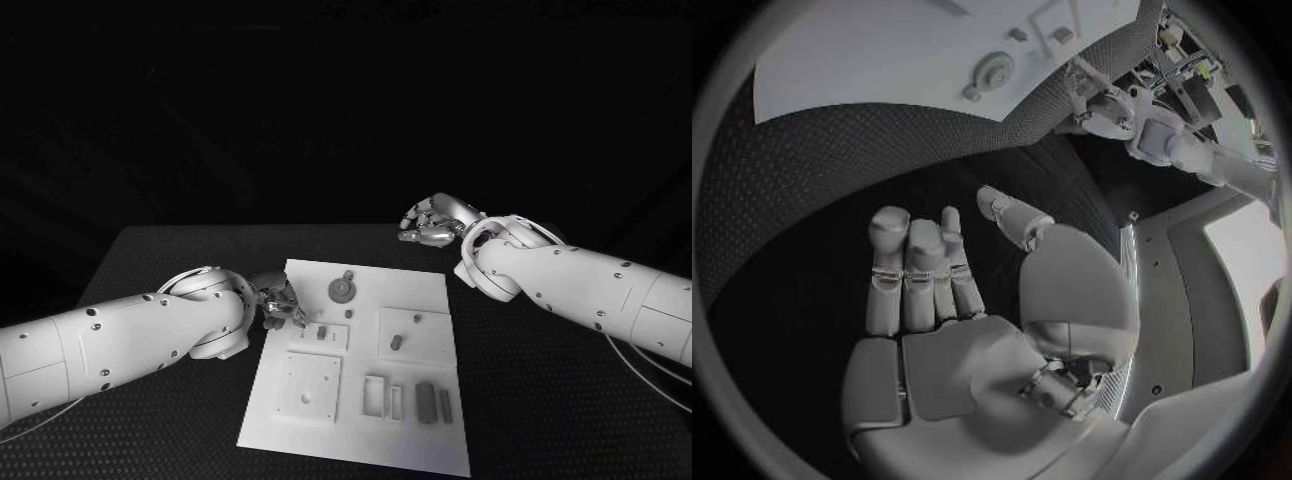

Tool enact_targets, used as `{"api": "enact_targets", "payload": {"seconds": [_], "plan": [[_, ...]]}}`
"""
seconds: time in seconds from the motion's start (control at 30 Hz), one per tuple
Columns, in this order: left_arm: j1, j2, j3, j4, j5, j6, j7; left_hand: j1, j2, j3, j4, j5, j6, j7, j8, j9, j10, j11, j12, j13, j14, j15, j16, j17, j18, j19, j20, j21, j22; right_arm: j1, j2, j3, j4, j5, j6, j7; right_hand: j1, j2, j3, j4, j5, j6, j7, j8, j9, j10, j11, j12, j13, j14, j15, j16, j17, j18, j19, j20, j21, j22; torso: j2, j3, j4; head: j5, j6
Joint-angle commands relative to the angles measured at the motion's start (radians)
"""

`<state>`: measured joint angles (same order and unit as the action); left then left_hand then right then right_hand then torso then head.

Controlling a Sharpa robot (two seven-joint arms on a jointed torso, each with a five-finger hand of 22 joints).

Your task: Assemble the parts on the task board

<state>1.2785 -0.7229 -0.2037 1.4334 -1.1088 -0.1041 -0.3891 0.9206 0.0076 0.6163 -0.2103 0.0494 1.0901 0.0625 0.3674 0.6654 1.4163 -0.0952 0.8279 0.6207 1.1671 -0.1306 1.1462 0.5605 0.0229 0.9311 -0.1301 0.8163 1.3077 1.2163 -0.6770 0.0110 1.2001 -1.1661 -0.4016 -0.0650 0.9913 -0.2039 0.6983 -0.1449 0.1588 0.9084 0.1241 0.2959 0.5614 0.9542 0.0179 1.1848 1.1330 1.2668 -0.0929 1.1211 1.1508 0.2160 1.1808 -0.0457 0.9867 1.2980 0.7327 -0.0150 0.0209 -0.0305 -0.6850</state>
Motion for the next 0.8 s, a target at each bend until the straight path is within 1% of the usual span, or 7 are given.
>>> {"api": "enact_targets", "payload": {"seconds": [0.03, 0.2, 0.37, 0.57, 0.8], "plan": [[-0.009, 0.007, -0.001, -0.002, -0.034, -0.024, -0.008, -0.003, -0.006, 0.002, 0.001, 0.004, 0.08, -0.051, 0.007, 0.061, 0.005, -0.003, 0.005, 0.002, 0.008, -0.003, 0.008, 0.002, -0.007, 0.009, -0.095, 0.006, 0.021, 0.0, 0.0, 0.0, 0.002, -0.001, 0.008, 0.01, -0.004, 0.004, -0.001, 0.0, 0.004, -0.001, 0.009, -0.003, -0.002, -0.004, 0.004, 0.002, -0.002, -0.003, 0.006, -0.006, -0.002, 0.046, 0.0, -0.004, -0.007, 0.0, 0.001, 0.0003, -0.001, 0.001, -0.002], [-0.018, 0.014, -0.001, -0.01, -0.044, -0.024, -0.01, -0.004, -0.006, 0.002, 0.001, 0.004, 0.082, -0.052, 0.008, 0.063, 0.006, -0.004, 0.007, 0.003, 0.009, -0.003, 0.009, 0.002, -0.007, 0.01, -0.096, 0.007, 0.021, 0.0, -0.001, 0.0, 0.003, -0.001, 0.008, 0.009, -0.004, 0.005, -0.001, 0.0, 0.007, -0.001, 0.009, -0.003, -0.002, -0.005, 0.004, 0.002, -0.002, -0.003, 0.006, -0.007, -0.002, 0.046, -0.001, -0.004, -0.007, 0.0, 0.001, -0.0003, -0.0018, 0.001, -0.003], [-0.023, 0.023, -0.002, -0.021, -0.051, -0.02, -0.013, -0.007, -0.007, 0.002, 0.001, 0.005, 0.089, -0.054, 0.011, 0.065, 0.006, -0.006, 0.01, 0.004, 0.01, -0.004, 0.011, 0.003, -0.007, 0.01, -0.096, 0.009, 0.021, 0.0, -0.001, 0.0, 0.005, -0.002, 0.007, 0.01, -0.004, 0.005, -0.001, 0.0, 0.008, 0.0, 0.009, -0.003, -0.002, -0.005, 0.004, 0.002, -0.002, -0.003, 0.006, -0.007, -0.002, 0.046, -0.001, -0.004, -0.008, 0.0, 0.001, -0.0004, -0.0009, 0.001, -0.005], [-0.028, 0.038, -0.004, -0.042, -0.067, 0.0, -0.018, -0.013, -0.008, 0.0, 0.002, 0.005, 0.095, -0.057, 0.015, 0.068, 0.008, -0.008, 0.017, 0.007, 0.012, -0.005, 0.016, 0.005, -0.007, 0.013, -0.098, 0.013, 0.022, 0.0, -0.001, 0.0, 0.008, -0.002, 0.007, 0.01, -0.004, 0.005, -0.001, 0.0, 0.01, 0.0, 0.009, -0.004, -0.002, -0.005, 0.004, 0.003, -0.003, -0.003, 0.006, -0.007, -0.003, 0.046, -0.001, -0.003, -0.008, 0.0, 0.001, -0.0009, -0.001, 0.001, -0.007], [-0.03, 0.04, -0.006, -0.045, -0.078, 0.017, -0.023, -0.017, -0.009, -0.001, 0.004, 0.004, 0.101, -0.058, 0.019, 0.072, 0.008, -0.009, 0.021, 0.009, 0.012, -0.006, 0.019, 0.005, -0.007, 0.013, -0.099, 0.015, 0.022, 0.0, -0.002, 0.0, 0.009, -0.002, 0.008, 0.01, -0.005, 0.005, -0.002, 0.0, 0.013, 0.0, 0.009, -0.004, -0.003, -0.005, 0.004, 0.003, -0.003, -0.003, 0.006, -0.008, -0.003, 0.046, -0.001, -0.003, -0.008, 0.0, 0.002, -0.0015, -0.0023, 0.0, -0.01]]}}
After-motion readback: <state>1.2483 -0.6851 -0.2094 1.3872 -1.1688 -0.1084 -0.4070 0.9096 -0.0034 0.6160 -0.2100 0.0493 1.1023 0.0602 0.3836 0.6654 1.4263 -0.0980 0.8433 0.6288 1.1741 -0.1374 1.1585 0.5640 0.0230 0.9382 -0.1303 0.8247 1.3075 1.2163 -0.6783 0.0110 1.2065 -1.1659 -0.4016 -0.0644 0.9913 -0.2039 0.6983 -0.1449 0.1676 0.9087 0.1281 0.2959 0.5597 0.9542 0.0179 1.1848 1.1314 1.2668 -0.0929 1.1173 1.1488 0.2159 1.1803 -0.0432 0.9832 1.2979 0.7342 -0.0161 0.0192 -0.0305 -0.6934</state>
